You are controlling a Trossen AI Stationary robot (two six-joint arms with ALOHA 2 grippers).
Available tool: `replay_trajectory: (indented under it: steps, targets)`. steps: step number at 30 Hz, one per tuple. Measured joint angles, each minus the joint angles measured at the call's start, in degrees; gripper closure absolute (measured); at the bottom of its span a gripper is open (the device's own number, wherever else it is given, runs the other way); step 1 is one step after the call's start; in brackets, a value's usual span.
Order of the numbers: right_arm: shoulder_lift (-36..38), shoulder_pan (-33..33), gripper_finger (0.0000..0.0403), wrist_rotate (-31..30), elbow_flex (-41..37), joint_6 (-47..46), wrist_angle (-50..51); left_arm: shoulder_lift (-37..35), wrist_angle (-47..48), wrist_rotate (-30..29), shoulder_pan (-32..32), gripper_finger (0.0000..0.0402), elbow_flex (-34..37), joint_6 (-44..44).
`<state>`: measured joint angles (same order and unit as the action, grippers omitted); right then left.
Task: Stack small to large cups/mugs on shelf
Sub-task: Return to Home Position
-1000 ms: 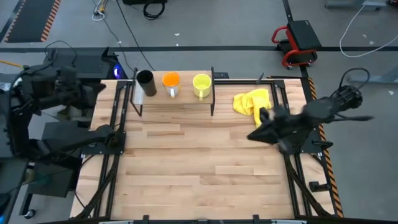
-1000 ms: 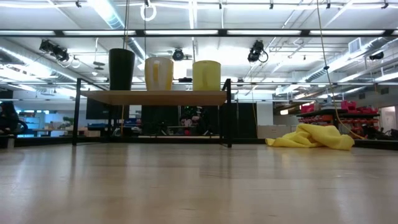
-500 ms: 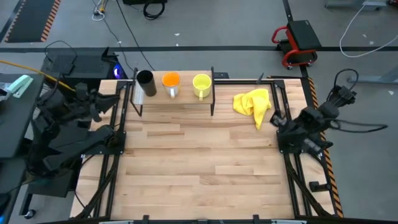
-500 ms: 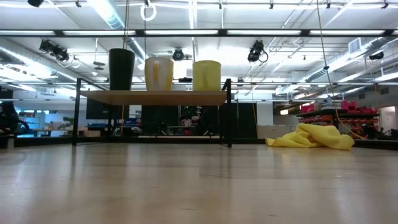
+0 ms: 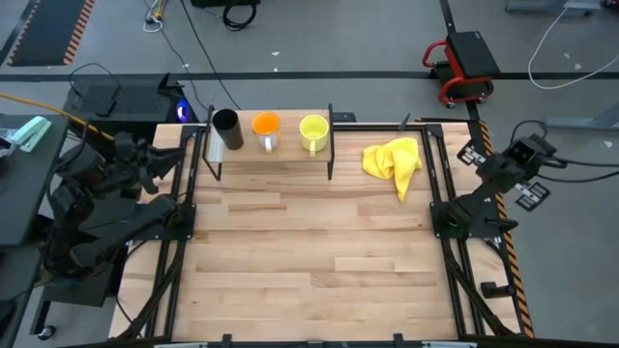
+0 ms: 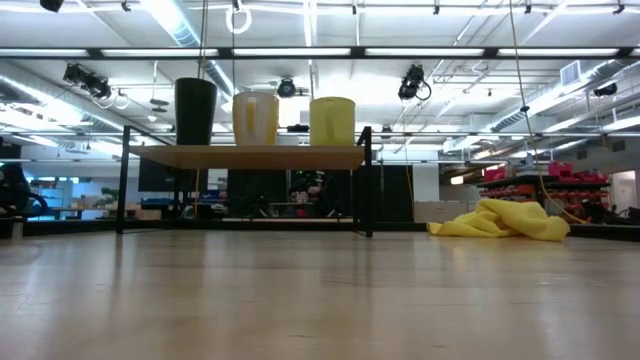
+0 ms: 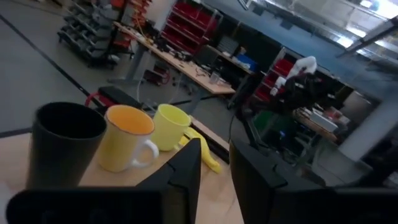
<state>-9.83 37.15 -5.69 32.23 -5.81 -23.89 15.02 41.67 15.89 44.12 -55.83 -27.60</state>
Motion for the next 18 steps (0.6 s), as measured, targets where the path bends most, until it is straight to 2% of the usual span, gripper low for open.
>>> replay_trajectory:
  steps: [9,13,18]
  targets:
    - [7.80,0.00,0.0389,0.02,0.00,0.01,6.44,-3.00,0.15,-7.38,0.00,0.0316,-0.13,-0.59]
    - [9.73,0.00,0.0389,0.02,0.27,0.26,7.27,-4.64,0.14,-7.13,-0.53,0.0319,-0.14,-3.07]
    - [9.41,0.00,0.0389,0.61,0.98,0.33,7.99,-7.21,0.08,-3.34,-2.34,0.0313,-0.15,-5.24]
